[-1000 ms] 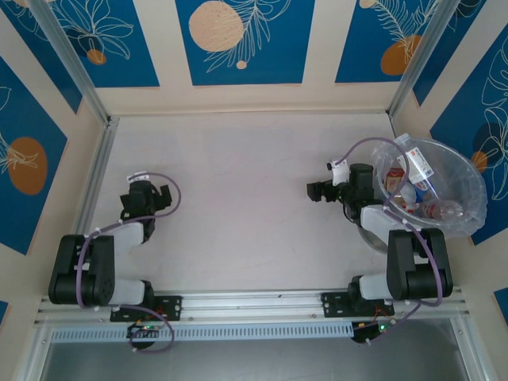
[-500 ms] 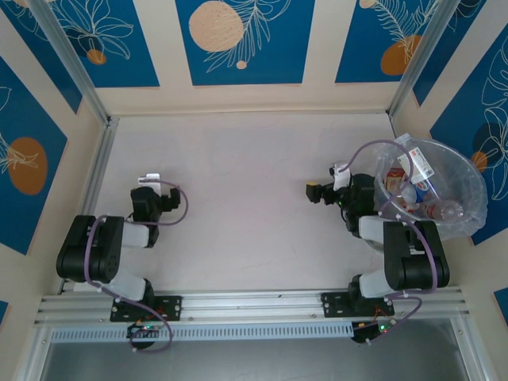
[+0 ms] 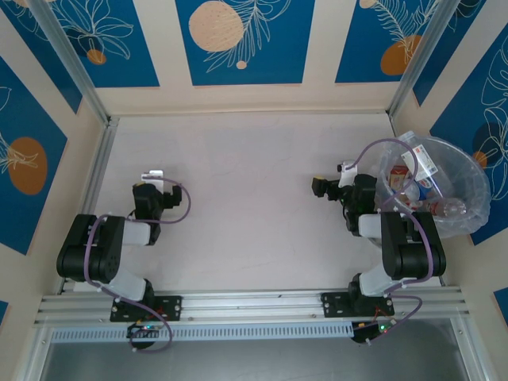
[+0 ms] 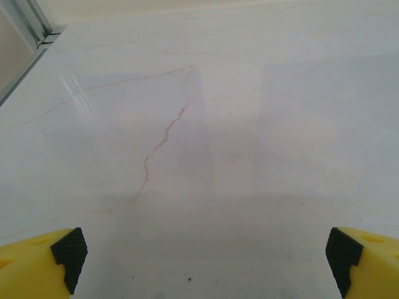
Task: Put the plastic bottles in the bin
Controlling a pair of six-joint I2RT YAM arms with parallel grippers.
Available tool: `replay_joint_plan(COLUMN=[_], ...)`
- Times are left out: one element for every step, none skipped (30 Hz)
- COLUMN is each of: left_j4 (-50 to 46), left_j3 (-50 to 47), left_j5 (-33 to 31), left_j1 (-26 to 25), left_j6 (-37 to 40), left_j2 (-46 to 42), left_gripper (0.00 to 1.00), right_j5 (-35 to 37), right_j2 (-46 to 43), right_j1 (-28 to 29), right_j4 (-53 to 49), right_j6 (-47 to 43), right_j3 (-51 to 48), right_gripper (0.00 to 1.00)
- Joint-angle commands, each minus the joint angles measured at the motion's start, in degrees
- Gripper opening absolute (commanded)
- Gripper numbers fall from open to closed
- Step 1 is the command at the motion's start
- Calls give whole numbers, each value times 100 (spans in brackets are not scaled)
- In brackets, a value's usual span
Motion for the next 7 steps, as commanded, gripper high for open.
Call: replay_joint_plan(left_j4=[-22,-20,-30,-17,8,23,22], left_j3=[175,177,177,164,144,136,142], left_j5=[224,224,224,220,228,243,241], left_j1=[-31,-29,-23,-23,-26,-25,-25], left_j6=[132,129,129,135,135,138,138], left_j2=[-9,-9,-9,-18,-26,-27,-26], left_gripper=[100,100,100,100,100,100,100], right_j5=[110,110,110,109,121,123,133], right_j2=[44,55,54,53,56,47,47], right_j1=[-17,-17,-17,-17,-17,-17,-8], right_j4=[52,60,58,54,54,54,54], right_j6=[92,92,93,91,93,85,79], right_j3=[36,37,37,37,42,40,37], right_gripper=[99,99,99,99,99,99,99])
